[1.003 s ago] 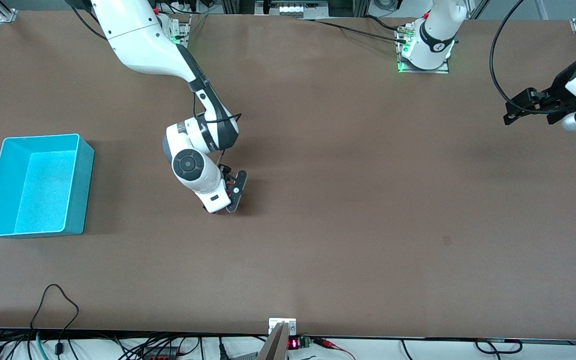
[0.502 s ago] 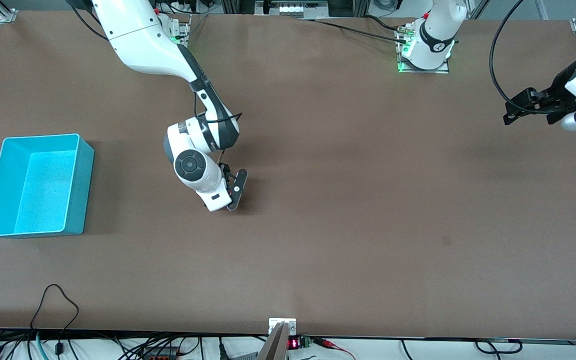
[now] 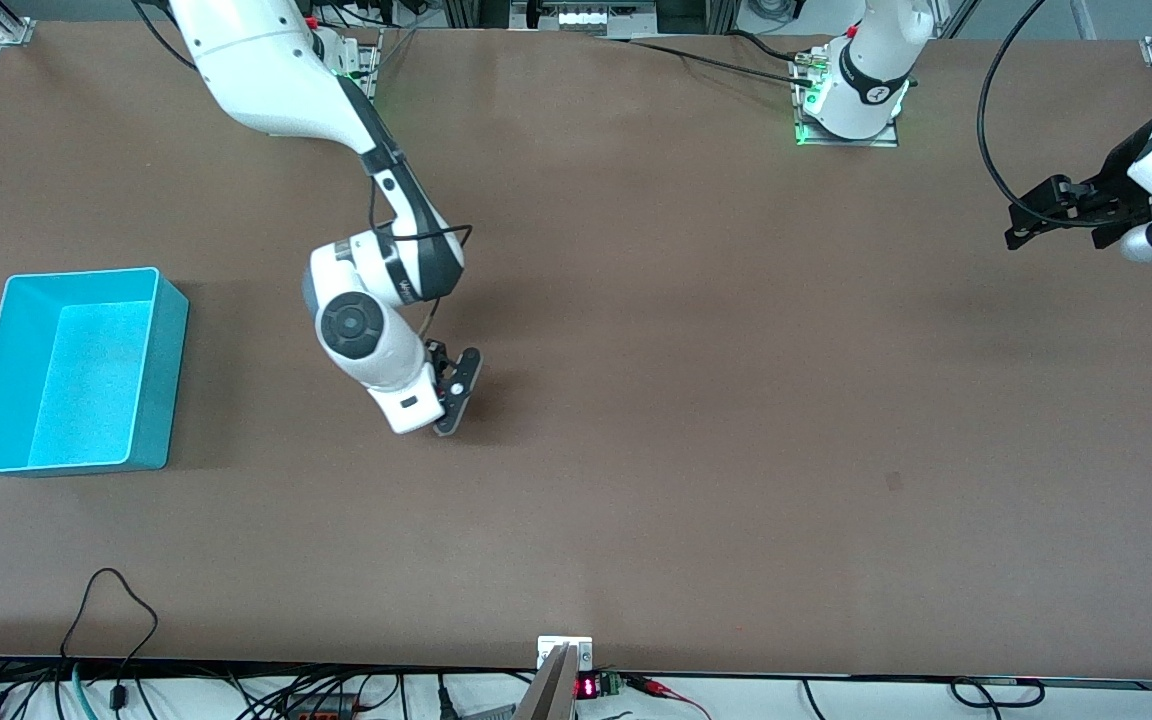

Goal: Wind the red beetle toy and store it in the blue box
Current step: 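Carry the red car with the right gripper over the blue box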

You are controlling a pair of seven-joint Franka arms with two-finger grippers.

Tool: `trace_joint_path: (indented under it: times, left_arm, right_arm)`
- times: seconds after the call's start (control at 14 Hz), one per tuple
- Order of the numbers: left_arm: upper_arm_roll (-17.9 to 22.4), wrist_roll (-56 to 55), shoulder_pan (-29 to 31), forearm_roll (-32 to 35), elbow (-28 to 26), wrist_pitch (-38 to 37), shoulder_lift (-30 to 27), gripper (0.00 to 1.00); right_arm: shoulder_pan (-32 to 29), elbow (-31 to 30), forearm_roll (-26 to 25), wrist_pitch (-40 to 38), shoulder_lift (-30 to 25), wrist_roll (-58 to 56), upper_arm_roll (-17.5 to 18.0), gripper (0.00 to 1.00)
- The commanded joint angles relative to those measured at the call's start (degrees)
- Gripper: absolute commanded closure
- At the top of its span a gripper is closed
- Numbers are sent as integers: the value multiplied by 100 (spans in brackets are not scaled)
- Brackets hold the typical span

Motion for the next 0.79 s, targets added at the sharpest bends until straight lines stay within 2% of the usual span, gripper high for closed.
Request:
trace_joint_path:
  times: [0.0,0.21,0.5,0.72]
  left_arm:
    - [16,-62,-60,125,174,-47,98,0]
    - [16,-62,-60,134,174,-47,98,0]
    - [16,-62,-60,134,174,-47,98,0]
    - [16,-62,-60,125,174,-47,98,0]
  right_arm:
    - [-8,-116,9,-259,-647,456,-341,79]
    - [-183,-116,-44,-551,-833,897,-859,79]
    - [-1069,-221,-44,-612,-991,1081,-887,79]
    - [-1791,-625,-44,-603,-1272,1635,-878,79]
